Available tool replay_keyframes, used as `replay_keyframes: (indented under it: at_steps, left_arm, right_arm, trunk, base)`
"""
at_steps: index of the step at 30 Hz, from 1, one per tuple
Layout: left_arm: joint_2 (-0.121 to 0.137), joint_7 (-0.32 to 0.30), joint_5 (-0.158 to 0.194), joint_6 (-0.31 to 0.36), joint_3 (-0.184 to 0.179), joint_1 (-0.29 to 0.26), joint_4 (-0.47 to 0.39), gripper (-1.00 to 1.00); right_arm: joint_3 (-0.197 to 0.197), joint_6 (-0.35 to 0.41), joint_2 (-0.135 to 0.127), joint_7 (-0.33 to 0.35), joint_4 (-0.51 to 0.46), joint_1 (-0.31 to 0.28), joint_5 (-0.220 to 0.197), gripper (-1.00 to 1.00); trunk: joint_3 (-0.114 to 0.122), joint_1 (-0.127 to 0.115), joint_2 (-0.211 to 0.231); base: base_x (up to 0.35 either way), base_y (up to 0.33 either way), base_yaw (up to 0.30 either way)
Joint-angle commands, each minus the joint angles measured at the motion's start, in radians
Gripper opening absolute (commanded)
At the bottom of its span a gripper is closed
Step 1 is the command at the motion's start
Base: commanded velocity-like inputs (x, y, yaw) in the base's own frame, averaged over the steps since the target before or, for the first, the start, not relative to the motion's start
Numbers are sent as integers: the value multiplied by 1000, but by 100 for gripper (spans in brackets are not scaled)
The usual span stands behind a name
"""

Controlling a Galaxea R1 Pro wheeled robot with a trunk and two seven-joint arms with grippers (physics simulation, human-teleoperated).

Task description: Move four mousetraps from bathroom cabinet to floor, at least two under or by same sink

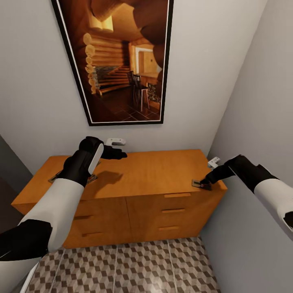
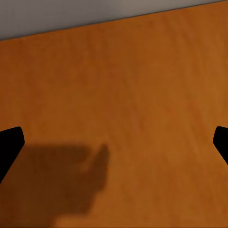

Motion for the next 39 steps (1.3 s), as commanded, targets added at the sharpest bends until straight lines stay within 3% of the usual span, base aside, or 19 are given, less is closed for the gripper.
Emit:
replay_keyframes:
  at_steps: [1,18,39]
  left_arm:
    - [0,5,8,4,-1,-1,0,100]
    - [0,4,11,3,-1,-1,2,100]
    - [-1,4,11,2,-1,-1,15,100]
  right_arm:
    - [2,-2,0,7,-3,-1,11,100]
    - [8,-60,-4,79,-6,0,12,100]
    - [6,-71,-2,86,33,0,6,100]
  trunk:
    - [-1,0,-1]
    - [-1,0,-1]
    - [-1,0,-1]
  base:
    - [0,0,0]
    - [0,0,0]
    - [0,0,0]
